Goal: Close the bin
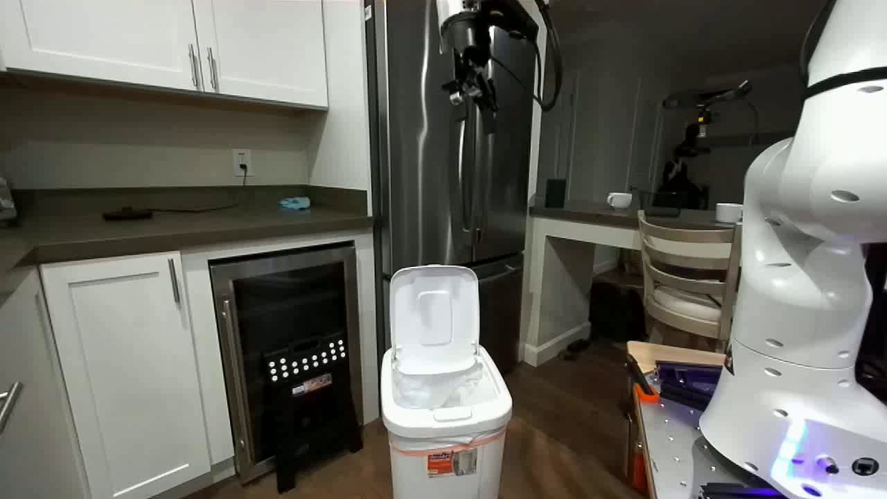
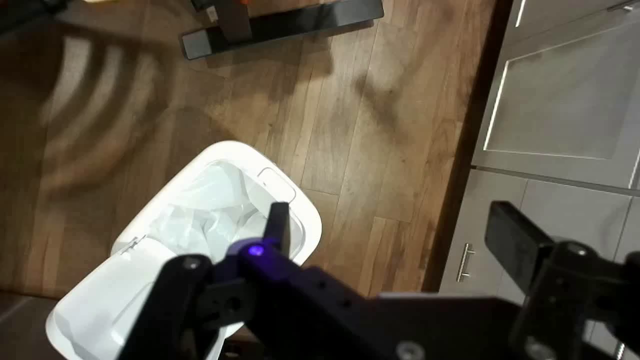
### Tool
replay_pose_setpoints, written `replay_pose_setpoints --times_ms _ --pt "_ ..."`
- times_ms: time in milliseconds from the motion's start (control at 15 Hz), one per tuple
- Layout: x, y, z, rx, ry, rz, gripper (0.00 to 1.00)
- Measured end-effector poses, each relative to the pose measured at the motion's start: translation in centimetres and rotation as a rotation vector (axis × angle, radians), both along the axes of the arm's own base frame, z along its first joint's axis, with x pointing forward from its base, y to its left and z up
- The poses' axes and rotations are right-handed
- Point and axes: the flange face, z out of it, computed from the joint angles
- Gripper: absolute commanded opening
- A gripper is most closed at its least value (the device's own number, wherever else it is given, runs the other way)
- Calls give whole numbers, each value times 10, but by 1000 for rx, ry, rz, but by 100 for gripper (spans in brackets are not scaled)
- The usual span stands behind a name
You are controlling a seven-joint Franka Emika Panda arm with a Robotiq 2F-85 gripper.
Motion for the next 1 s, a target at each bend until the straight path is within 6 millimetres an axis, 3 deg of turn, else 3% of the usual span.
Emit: replay_pose_setpoints --times_ms 600,800,1000 --pt "2 -1 -5 -1 7 0 100" --pt "18 -16 -41 -3 14 11 100" --pt "48 -50 -108 -13 0 40 100"
